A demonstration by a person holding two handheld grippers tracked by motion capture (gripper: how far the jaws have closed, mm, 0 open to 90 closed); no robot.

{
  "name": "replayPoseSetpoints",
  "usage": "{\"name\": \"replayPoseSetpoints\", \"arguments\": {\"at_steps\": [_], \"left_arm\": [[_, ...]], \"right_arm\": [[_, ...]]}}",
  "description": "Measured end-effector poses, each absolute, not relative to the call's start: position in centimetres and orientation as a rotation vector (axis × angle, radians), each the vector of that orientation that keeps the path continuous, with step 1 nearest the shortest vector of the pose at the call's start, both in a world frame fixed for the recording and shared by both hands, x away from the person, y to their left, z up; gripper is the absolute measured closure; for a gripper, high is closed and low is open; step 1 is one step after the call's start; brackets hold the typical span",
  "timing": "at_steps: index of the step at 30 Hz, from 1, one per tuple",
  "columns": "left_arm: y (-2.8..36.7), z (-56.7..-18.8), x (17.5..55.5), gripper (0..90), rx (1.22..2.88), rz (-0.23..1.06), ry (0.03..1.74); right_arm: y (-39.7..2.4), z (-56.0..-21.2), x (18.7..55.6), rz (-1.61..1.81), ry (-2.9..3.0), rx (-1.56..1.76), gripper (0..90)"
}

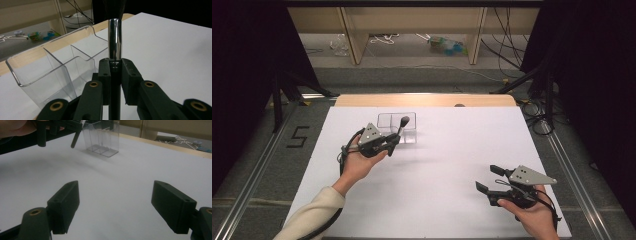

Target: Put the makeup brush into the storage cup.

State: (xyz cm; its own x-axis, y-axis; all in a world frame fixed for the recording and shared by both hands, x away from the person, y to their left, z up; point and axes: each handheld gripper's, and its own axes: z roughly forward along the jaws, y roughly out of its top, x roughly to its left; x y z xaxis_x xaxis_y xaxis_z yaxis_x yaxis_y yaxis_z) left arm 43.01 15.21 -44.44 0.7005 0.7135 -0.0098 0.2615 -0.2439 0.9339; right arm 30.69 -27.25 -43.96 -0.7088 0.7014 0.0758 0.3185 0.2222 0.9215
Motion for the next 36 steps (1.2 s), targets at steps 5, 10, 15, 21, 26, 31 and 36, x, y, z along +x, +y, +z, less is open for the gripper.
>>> {"name": "replayPoseSetpoints", "arguments": {"at_steps": [5, 10, 15, 21, 26, 31, 36], "left_arm": [[15.3, -44.3, 43.1, 78.9, 1.811, 0.522, 0.769], [15.2, -44.2, 43.1, 78.9, 1.801, 0.519, 0.769], [14.8, -44.1, 43.1, 78.9, 1.794, 0.521, 0.764], [14.6, -44.0, 43.1, 78.9, 1.789, 0.523, 0.761], [14.4, -43.8, 43.2, 78.9, 1.781, 0.526, 0.761], [14.3, -43.6, 43.3, 78.9, 1.778, 0.532, 0.754], [14.1, -43.6, 43.3, 78.9, 1.775, 0.533, 0.753]], "right_arm": [[-27.3, -43.9, 30.7, 1.473, 2.141, 0.932, 23.6], [-27.4, -43.9, 30.7, 1.471, 2.146, 0.934, 23.5], [-27.4, -43.8, 30.7, 1.458, 2.151, 0.938, 23.4], [-27.3, -43.9, 30.7, 1.48, 2.141, 0.933, 23.3], [-27.3, -43.9, 30.7, 1.479, 2.141, 0.933, 23.3], [-27.4, -43.9, 30.7, 1.465, 2.148, 0.937, 23.3], [-27.4, -43.9, 30.8, 1.473, 2.141, 0.933, 23.3]]}}
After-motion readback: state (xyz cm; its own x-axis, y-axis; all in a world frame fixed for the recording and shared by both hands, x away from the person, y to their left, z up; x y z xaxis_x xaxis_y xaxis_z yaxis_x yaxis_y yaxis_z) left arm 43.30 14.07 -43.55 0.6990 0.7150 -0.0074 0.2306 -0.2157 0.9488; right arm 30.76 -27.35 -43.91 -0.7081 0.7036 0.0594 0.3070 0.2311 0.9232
